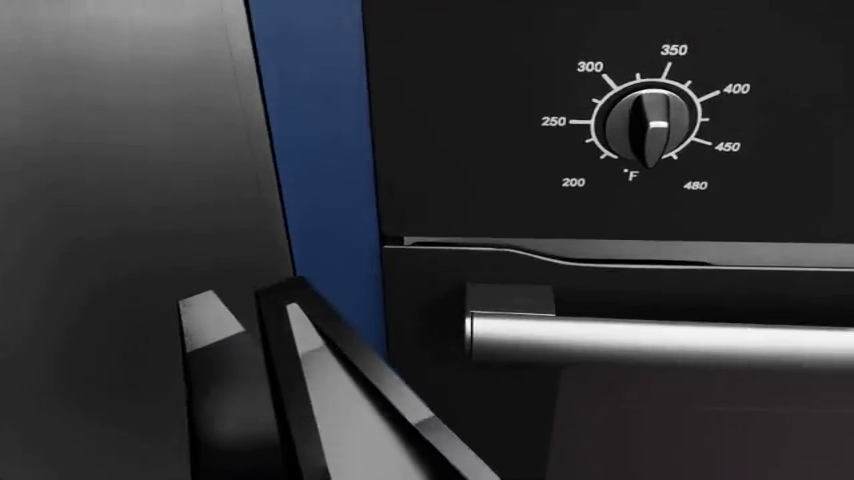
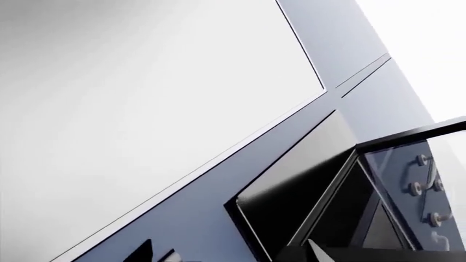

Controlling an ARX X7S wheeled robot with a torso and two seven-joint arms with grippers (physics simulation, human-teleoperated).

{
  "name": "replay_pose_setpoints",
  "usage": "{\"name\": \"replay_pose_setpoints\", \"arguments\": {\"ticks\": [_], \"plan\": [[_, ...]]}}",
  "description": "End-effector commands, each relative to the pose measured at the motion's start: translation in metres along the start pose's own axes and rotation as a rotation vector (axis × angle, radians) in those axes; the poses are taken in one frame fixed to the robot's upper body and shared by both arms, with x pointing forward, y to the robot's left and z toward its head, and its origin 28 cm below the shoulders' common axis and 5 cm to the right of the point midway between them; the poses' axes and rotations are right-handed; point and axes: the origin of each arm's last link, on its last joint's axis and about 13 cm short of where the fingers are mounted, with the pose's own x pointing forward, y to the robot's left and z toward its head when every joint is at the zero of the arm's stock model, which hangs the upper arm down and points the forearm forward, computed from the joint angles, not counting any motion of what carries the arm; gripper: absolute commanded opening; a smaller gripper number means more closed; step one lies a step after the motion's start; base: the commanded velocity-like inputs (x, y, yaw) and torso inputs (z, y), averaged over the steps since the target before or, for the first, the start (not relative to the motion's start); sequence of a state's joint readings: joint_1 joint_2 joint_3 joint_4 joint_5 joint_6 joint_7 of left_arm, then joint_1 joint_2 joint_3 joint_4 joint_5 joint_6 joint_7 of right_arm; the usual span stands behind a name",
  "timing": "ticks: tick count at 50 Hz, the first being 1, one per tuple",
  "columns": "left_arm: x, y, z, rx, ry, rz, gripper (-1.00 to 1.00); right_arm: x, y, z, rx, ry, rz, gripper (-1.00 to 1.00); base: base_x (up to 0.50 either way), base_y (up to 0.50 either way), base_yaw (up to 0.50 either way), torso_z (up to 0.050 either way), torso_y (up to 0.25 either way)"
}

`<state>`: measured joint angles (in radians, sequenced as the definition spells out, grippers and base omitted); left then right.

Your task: Close the microwave door

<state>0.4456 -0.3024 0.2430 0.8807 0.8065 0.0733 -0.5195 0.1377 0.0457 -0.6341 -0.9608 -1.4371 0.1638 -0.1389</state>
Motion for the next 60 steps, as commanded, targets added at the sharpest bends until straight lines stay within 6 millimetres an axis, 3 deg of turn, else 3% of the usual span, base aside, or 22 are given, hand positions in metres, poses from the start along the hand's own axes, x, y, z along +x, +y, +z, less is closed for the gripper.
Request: {"name": "replay_pose_setpoints", "arguments": {"ticks": [1, 25, 31, 48, 60], "plan": [[0.0, -0.001, 0.0, -0.004, -0.001, -0.004, 1.0, 0.012, -0.012, 0.003, -0.016, -0.024, -0.036, 1.0, 0.0, 0.0, 0.0, 0.0, 0.0], [0.001, -0.003, -0.002, -0.011, -0.001, -0.015, 1.0, 0.066, -0.063, 0.009, -0.045, -0.059, -0.195, 1.0, 0.0, 0.0, 0.0, 0.0, 0.0], [0.001, -0.003, -0.001, -0.012, -0.004, -0.018, 1.0, 0.081, -0.088, 0.005, -0.082, -0.035, -0.287, 1.0, 0.0, 0.0, 0.0, 0.0, 0.0], [0.003, -0.003, 0.001, -0.008, -0.006, -0.017, 1.0, 0.113, -0.101, -0.007, -0.115, -0.007, -0.293, 1.0, 0.0, 0.0, 0.0, 0.0, 0.0], [0.003, -0.005, -0.001, -0.014, -0.006, -0.025, 1.0, 0.143, -0.108, -0.034, -0.101, 0.113, -0.326, 1.0, 0.0, 0.0, 0.0, 0.0, 0.0]]}}
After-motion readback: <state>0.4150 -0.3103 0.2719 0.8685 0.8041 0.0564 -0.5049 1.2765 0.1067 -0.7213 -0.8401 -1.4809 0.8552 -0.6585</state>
